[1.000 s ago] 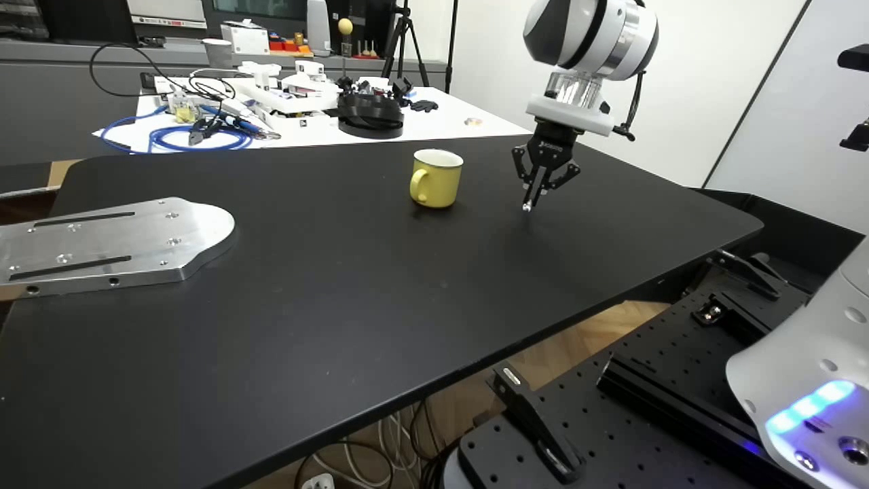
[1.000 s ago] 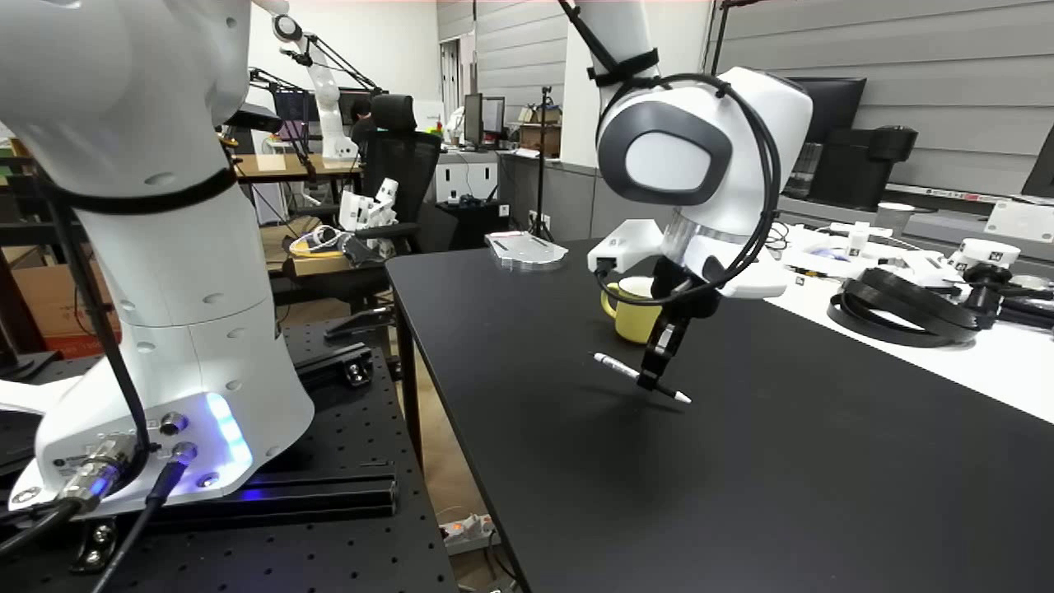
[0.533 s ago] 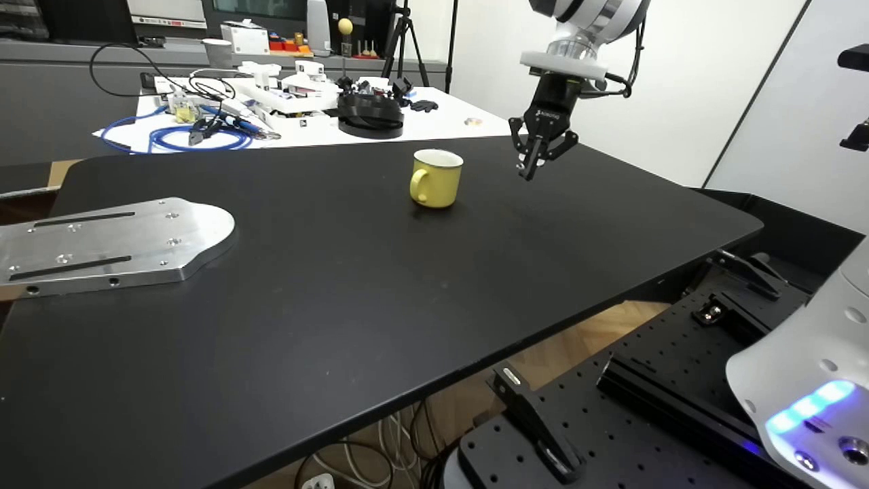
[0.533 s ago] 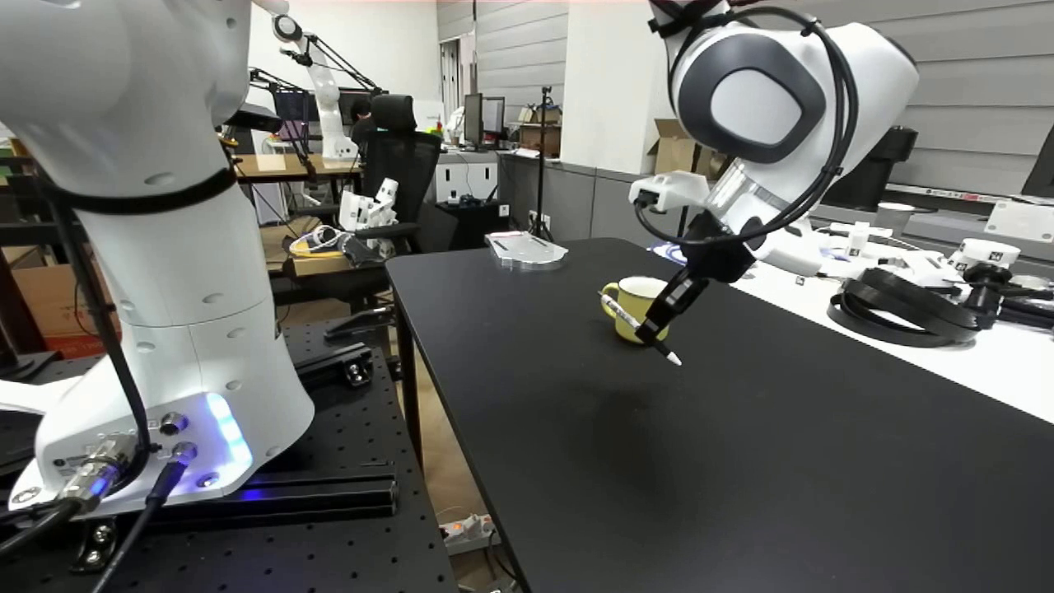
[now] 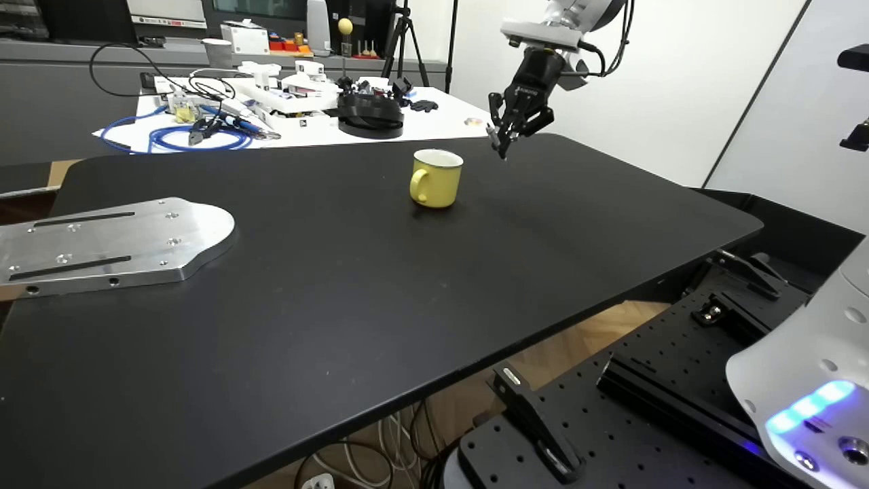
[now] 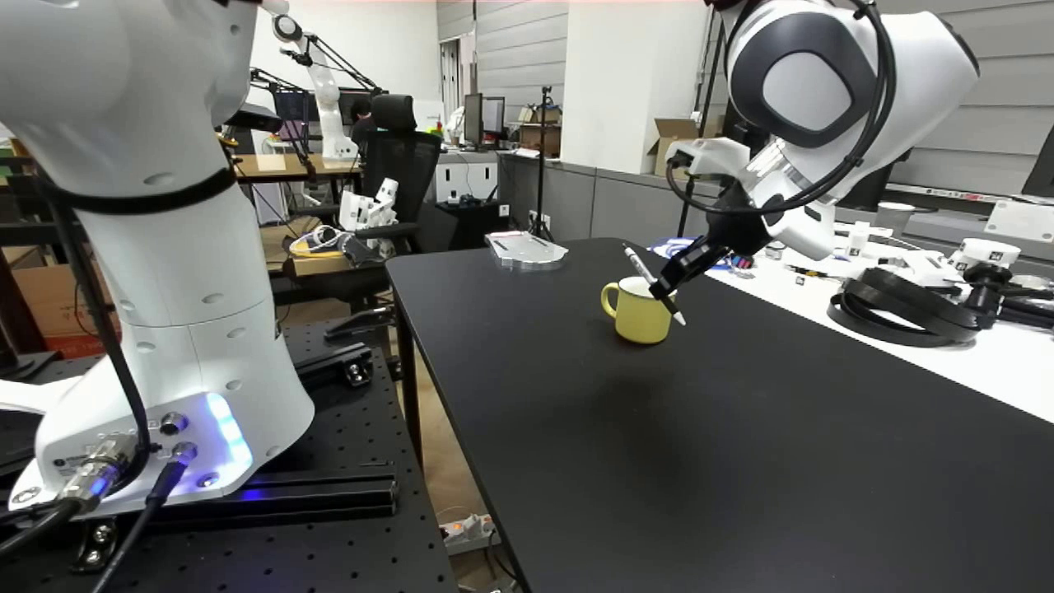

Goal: Put the pen in the cup

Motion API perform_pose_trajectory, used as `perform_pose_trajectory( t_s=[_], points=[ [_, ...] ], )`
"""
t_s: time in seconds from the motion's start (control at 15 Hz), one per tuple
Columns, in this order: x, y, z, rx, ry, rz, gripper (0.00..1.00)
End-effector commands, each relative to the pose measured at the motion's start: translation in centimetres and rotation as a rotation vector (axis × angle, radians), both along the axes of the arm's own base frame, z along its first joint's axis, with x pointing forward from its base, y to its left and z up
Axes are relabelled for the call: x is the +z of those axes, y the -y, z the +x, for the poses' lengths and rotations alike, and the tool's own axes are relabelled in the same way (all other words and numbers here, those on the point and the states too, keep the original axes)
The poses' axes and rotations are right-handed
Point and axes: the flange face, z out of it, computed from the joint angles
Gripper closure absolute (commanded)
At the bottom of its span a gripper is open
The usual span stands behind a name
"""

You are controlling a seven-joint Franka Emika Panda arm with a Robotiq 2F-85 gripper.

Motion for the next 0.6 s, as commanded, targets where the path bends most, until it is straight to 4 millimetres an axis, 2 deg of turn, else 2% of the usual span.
perform_pose_trajectory(
  t_s=[0.0, 0.33, 0.53],
  points=[
    [1.3, -1.0, 2.6, -0.059, -0.026, 0.049, 0.97],
    [3.4, -2.9, 4.9, -0.1, -0.005, 0.112, 0.97],
    [3.9, -4.3, 5.8, -0.12, -0.002, 0.153, 0.97]
  ],
)
